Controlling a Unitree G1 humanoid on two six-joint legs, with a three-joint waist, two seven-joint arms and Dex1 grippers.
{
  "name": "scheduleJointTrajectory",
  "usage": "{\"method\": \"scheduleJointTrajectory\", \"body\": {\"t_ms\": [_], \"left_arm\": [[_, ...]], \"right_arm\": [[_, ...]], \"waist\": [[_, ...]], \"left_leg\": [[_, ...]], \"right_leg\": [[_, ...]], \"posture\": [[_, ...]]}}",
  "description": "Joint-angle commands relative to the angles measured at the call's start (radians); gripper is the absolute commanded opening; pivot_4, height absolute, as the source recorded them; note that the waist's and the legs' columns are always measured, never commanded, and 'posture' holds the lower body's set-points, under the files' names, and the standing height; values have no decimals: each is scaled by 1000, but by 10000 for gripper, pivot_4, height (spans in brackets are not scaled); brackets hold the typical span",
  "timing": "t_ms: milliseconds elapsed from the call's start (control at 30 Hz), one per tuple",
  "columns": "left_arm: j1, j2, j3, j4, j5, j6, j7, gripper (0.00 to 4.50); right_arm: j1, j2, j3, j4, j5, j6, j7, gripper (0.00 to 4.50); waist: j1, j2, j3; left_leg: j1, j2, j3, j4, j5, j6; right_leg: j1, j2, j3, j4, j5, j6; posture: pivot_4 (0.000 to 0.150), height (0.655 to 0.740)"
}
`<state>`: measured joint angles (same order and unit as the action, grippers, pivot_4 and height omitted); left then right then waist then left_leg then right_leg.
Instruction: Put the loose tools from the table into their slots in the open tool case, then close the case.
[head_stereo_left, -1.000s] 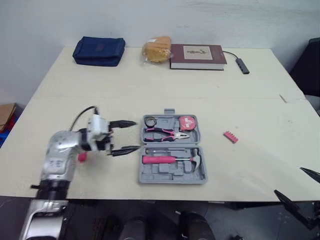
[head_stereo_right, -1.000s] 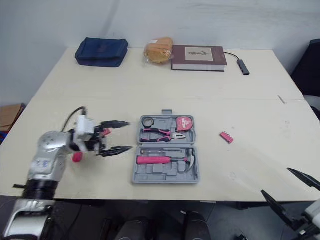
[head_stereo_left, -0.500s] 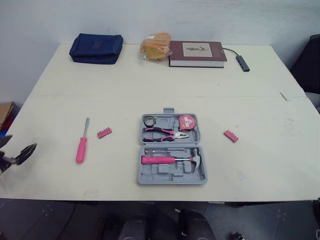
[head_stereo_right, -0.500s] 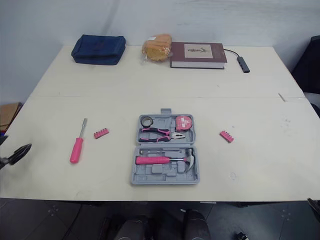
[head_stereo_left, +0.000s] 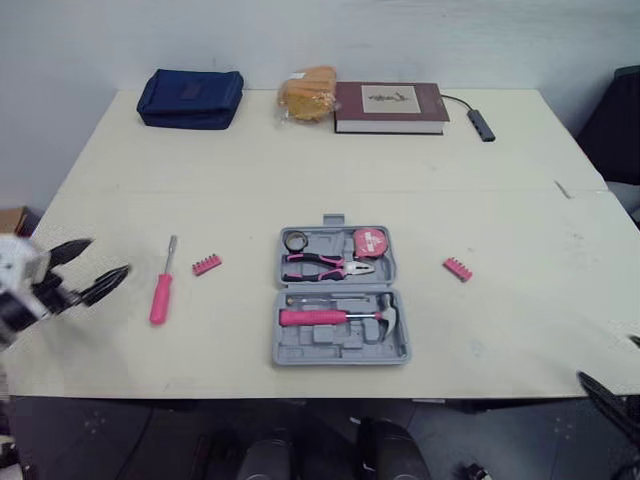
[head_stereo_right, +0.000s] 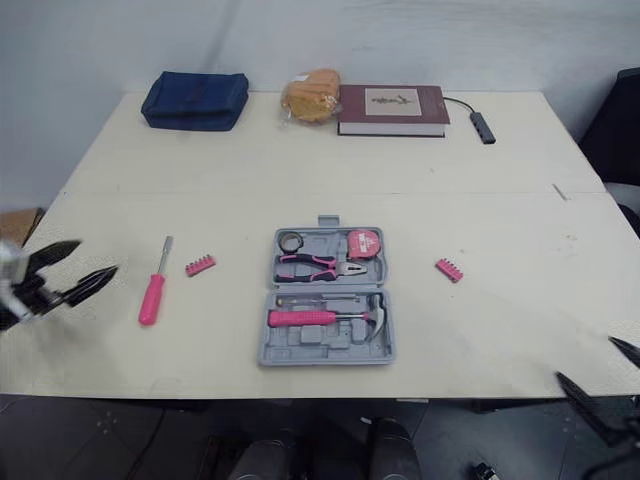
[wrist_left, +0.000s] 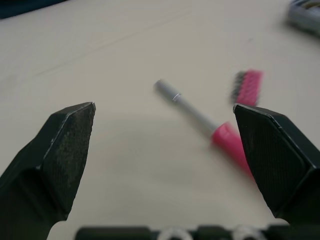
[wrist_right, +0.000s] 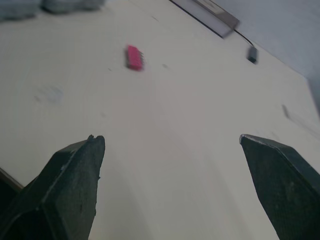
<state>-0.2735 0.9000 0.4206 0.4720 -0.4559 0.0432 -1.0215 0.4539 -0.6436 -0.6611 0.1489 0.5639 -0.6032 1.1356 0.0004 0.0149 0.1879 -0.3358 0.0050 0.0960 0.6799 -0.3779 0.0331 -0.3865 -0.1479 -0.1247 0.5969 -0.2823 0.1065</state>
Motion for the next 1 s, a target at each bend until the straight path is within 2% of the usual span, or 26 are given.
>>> {"method": "scheduleJointTrajectory", "body": {"t_ms": [33, 233, 367, 567, 733, 1000], "left_arm": [[-82, 2, -61, -53, -13, 136, -5, 44654], [-198, -17, -232, 45, 99, 109, -109, 44654], [-259, -17, -284, 137, 169, 50, -125, 44654], [-342, -45, -335, 297, 245, -1, -136, 44654], [-385, -84, -376, 348, 289, -36, -153, 44654], [-424, -83, -406, 432, 357, -59, -140, 44654]], "right_arm": [[-37, 45, 50, -191, 70, 71, -84, 45000], [-35, 34, 234, -415, -14, 143, -72, 45000], [-59, 18, 268, -479, -32, 177, -86, 45000], [-100, -32, 345, -648, -58, 292, -131, 45000], [-191, -103, 348, -751, -42, 456, -210, 45000], [-247, -128, 327, -831, -24, 588, -272, 45000]], "waist": [[0, 1, 0], [-1, 0, 1], [-1, -6, 3], [1, -7, 3], [2, -10, 3], [3, -13, 3]], "left_leg": [[0, 0, 0, 0, 0, 0], [-4, 0, 7, 0, 4, 6], [-4, -1, 10, 2, 4, 9], [-4, 0, 10, 2, 4, 9], [-6, -2, 10, 4, 5, 11], [-7, -4, 9, 4, 6, 13]], "right_leg": [[-1, 0, 0, 1, 0, 0], [-7, 5, -4, 8, -1, -1], [-7, 8, -4, 8, 0, 1], [-8, 3, -5, 8, 0, 1], [-8, 2, -5, 9, 1, 2], [-8, 3, -7, 9, 1, 2]], "posture": [[1500, 7400], [1500, 7400], [1500, 7400], [1500, 7400], [1500, 7400], [1500, 7400]]}}
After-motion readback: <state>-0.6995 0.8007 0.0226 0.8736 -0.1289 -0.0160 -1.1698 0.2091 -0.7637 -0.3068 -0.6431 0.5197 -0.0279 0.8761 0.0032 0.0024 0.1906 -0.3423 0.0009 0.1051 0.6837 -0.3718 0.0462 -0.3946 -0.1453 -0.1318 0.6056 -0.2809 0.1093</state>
